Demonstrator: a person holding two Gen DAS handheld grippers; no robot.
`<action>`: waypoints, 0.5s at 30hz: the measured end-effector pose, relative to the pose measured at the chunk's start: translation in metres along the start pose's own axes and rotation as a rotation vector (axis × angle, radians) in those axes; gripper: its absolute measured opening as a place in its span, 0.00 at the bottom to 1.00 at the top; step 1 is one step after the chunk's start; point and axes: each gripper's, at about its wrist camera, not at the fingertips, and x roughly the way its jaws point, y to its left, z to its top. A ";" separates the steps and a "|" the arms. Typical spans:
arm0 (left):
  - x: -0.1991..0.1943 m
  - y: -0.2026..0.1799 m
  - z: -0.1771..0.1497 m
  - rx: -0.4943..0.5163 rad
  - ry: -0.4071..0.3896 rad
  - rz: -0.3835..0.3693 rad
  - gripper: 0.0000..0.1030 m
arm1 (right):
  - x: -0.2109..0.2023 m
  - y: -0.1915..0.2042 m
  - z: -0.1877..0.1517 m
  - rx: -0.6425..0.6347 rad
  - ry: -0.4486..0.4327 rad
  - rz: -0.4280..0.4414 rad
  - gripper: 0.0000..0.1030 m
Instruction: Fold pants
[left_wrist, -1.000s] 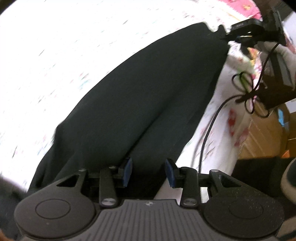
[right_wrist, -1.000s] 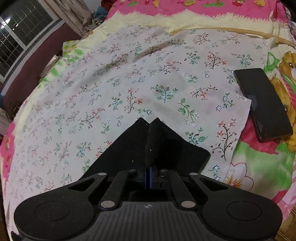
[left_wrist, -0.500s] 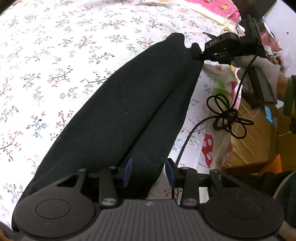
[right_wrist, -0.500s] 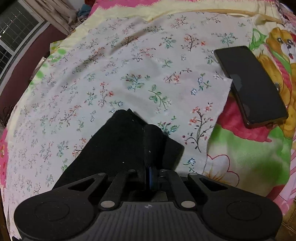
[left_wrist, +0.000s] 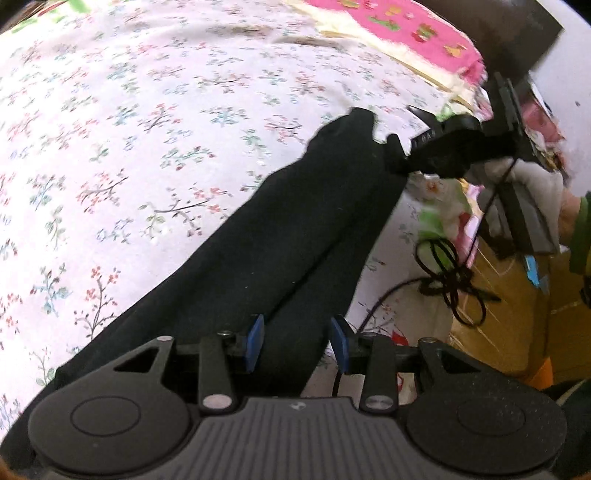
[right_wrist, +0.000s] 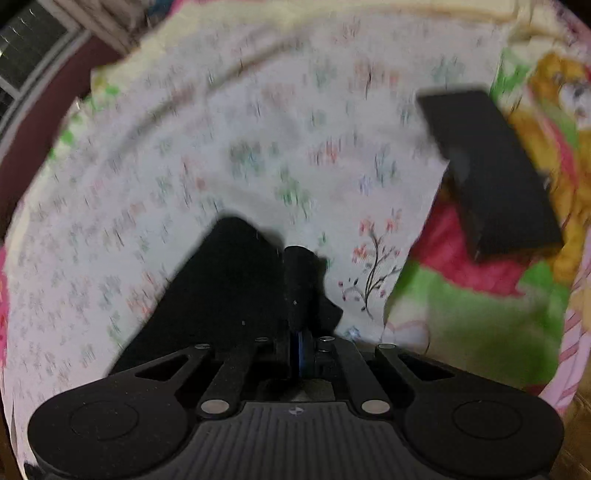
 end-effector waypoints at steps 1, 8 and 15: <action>0.000 0.002 -0.001 -0.015 -0.004 0.015 0.46 | 0.000 0.007 0.002 -0.044 -0.004 -0.015 0.00; -0.025 0.021 -0.028 -0.192 -0.065 0.137 0.46 | -0.042 0.040 0.025 -0.290 -0.075 -0.134 0.11; -0.074 0.053 -0.090 -0.376 -0.158 0.250 0.46 | -0.067 0.165 -0.009 -0.548 -0.023 0.215 0.16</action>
